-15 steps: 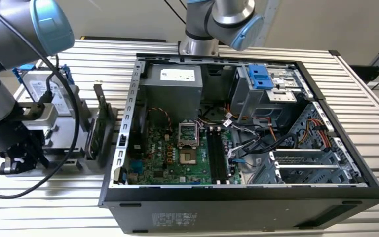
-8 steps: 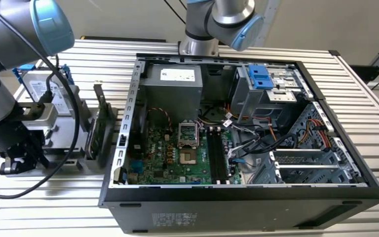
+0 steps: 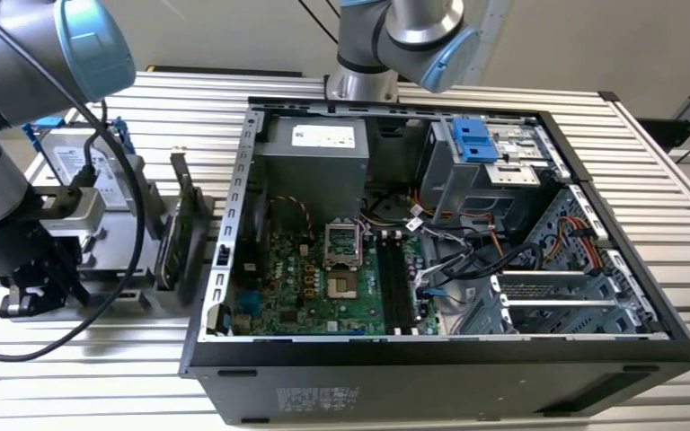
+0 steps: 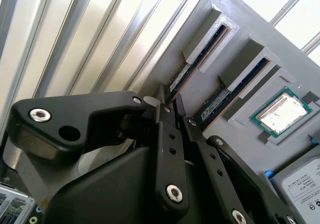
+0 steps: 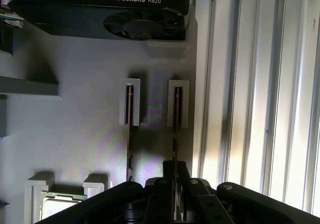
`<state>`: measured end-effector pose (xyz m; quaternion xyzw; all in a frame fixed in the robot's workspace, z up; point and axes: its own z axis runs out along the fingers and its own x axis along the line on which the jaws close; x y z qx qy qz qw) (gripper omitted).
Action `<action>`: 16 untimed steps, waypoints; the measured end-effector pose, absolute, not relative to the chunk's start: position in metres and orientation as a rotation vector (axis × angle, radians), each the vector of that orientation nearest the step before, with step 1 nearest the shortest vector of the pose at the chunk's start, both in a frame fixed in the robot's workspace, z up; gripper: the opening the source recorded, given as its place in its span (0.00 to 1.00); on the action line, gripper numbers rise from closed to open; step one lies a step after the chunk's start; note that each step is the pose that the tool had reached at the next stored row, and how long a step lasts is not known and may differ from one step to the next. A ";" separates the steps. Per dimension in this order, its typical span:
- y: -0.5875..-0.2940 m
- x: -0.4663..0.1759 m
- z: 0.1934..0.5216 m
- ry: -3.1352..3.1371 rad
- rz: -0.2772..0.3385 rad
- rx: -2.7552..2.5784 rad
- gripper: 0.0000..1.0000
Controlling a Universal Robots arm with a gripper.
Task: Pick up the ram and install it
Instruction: 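Pick up the ram and move it above insertion slot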
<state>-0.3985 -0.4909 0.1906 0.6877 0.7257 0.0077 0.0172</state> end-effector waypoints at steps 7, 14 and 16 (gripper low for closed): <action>-0.491 -0.399 0.197 2.255 0.023 2.137 0.00; -0.491 -0.399 0.203 2.255 0.023 2.137 0.00; -0.491 -0.399 0.205 2.255 0.023 2.137 0.00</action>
